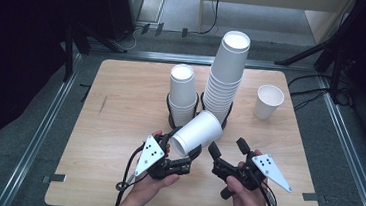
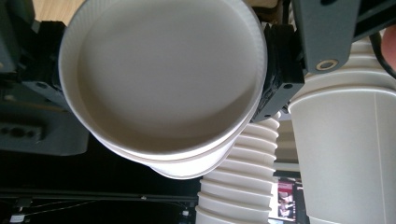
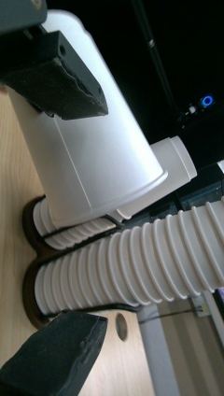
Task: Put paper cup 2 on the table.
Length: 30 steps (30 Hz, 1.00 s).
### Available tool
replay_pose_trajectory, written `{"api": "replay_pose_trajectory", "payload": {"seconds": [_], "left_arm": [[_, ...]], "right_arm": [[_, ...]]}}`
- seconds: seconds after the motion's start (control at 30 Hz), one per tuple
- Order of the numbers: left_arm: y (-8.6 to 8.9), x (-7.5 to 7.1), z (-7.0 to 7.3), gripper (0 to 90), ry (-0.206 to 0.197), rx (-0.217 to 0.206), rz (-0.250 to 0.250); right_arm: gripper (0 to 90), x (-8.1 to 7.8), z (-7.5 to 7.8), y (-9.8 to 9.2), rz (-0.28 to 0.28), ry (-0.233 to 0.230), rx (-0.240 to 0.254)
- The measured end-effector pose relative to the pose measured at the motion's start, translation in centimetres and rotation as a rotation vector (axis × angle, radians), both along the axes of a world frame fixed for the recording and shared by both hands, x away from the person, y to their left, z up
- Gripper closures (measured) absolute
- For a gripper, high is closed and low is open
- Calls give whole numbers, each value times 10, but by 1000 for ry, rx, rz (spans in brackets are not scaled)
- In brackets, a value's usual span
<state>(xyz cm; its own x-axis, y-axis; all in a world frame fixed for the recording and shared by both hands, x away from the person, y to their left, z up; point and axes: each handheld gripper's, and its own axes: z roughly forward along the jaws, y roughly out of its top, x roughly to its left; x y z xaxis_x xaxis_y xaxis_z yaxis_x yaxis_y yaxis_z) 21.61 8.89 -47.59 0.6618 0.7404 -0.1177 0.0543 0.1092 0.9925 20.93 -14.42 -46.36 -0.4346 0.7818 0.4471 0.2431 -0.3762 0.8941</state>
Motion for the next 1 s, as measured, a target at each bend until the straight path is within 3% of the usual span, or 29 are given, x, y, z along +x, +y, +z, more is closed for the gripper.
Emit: {"api": "replay_pose_trajectory", "payload": {"seconds": [0.33, 0.37, 0.4, 0.43, 0.47, 0.5, 0.6, 0.63, 0.7, 0.73, 0.77, 1.0], "left_arm": [[-6, -5, -1, 220, -32, -1, 0], [-6, -5, -1, 220, -32, -1, 0], [-6, -5, -1, 220, -38, -3, -1], [-7, -5, -1, 220, -41, -3, -3], [-7, -5, -2, 220, -42, 0, -5], [-9, -6, -2, 220, -46, -1, -9], [-10, -7, -3, 220, -44, -2, -16], [-12, -8, -4, 220, -44, -1, -22], [-14, -8, -4, 220, -46, -2, -29], [-14, -8, -4, 220, -46, -2, -29], [-16, -9, -5, 220, -46, 5, -35], [-23, -12, -9, 220, -57, 29, -46]], "right_arm": [[9, 0, -5, 3, 72, 116, 191], [9, 0, -5, 3, 72, 116, 191], [8, 0, -6, 2, 76, 129, 214], [7, 1, -6, 1, 83, 157, 278], [7, 1, -6, 1, 83, 157, 278], [6, 1, -7, 0, 100, 182, 331], [6, 1, -6, 0, 110, 205, 373], [0, 1, -7, 0, 136, 239, 438], [0, 2, -7, 0, 156, 279, 483], [0, 2, -7, 0, 156, 279, 483], [0, 3, -9, 0, 172, 321, 536], [0, 6, -15, -2, 171, 404, 612]]}}
